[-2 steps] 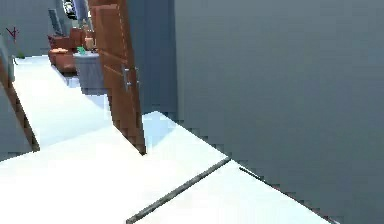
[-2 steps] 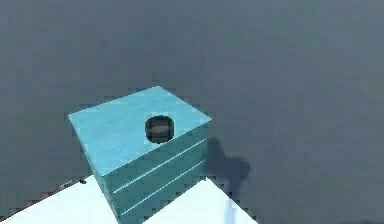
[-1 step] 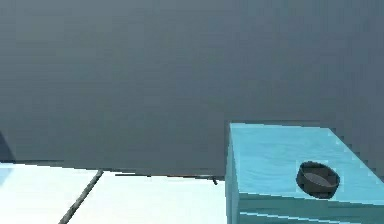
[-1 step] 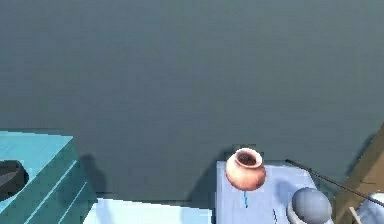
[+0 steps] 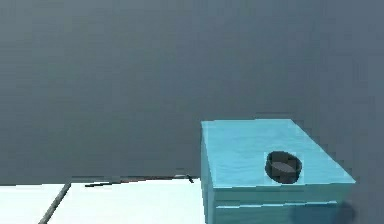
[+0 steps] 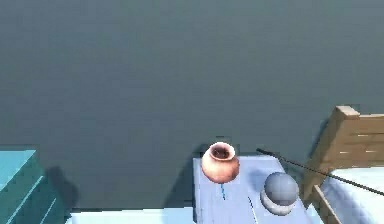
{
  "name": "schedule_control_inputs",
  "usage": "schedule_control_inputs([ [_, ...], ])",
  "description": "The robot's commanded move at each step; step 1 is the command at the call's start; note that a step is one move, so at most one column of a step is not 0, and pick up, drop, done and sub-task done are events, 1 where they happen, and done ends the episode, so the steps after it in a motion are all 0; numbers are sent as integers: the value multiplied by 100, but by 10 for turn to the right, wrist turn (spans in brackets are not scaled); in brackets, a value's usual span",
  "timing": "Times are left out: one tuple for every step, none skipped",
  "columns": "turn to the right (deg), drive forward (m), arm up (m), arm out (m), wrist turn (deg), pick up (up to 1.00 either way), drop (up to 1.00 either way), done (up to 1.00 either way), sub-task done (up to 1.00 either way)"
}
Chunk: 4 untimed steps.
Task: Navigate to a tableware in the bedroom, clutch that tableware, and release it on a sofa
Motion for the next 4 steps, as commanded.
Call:
schedule_control_inputs([
  [0, 55, 0, 0, 0, 0, 0, 0, 0],
  [-300, 0, 0, 0, 0, 0, 0, 0, 0],
  [0, 0, 50, 0, 0, 0, 0, 0, 0],
  [0, 0, 26, 0, 0, 0, 0, 0, 0],
])
